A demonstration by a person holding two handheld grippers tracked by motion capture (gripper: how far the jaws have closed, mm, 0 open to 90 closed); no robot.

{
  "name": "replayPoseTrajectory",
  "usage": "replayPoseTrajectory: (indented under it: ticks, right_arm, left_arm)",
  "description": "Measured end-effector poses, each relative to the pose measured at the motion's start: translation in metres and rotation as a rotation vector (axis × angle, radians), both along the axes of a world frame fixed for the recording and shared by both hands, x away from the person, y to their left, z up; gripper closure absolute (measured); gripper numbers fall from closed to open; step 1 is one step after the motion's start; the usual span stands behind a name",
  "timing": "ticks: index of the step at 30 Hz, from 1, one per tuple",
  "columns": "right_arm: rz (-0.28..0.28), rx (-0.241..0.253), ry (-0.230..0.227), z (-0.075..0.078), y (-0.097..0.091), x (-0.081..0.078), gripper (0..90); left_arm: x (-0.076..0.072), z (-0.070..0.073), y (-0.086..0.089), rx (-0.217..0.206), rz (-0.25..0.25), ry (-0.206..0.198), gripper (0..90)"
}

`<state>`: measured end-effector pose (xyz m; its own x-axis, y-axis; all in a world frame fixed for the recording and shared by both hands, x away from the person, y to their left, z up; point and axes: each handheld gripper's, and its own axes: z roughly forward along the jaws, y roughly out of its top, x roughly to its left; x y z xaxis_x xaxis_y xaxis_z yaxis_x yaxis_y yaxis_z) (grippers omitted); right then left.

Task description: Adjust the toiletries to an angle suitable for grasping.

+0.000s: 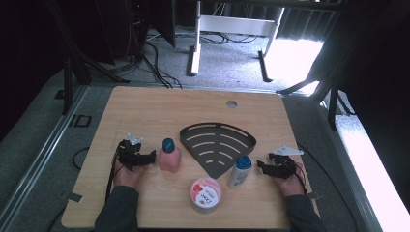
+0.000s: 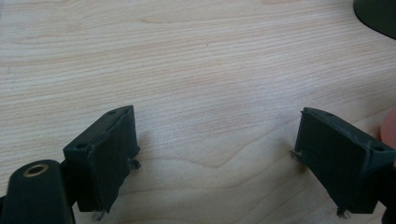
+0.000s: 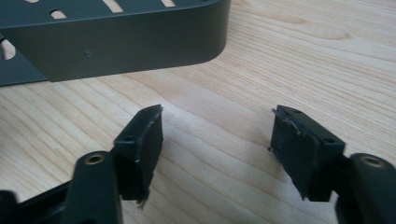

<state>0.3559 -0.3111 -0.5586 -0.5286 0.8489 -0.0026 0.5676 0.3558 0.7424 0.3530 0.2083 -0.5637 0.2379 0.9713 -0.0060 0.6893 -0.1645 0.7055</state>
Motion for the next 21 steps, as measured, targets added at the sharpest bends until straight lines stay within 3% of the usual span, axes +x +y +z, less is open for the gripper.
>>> replayPoseTrajectory:
  ticks: [13, 21]
  right_arm:
    - [0.003, 0.003, 0.009, 0.002, -0.001, -0.006, 47.9]
    - [0.071, 0.046, 0.031, 0.008, 0.002, -0.015, 80.4]
  left_arm:
    - [0.000, 0.000, 0.000, 0.001, 0.002, 0.001, 12.8]
    - [0.000, 0.000, -0.001, 0.000, 0.002, 0.000, 12.8]
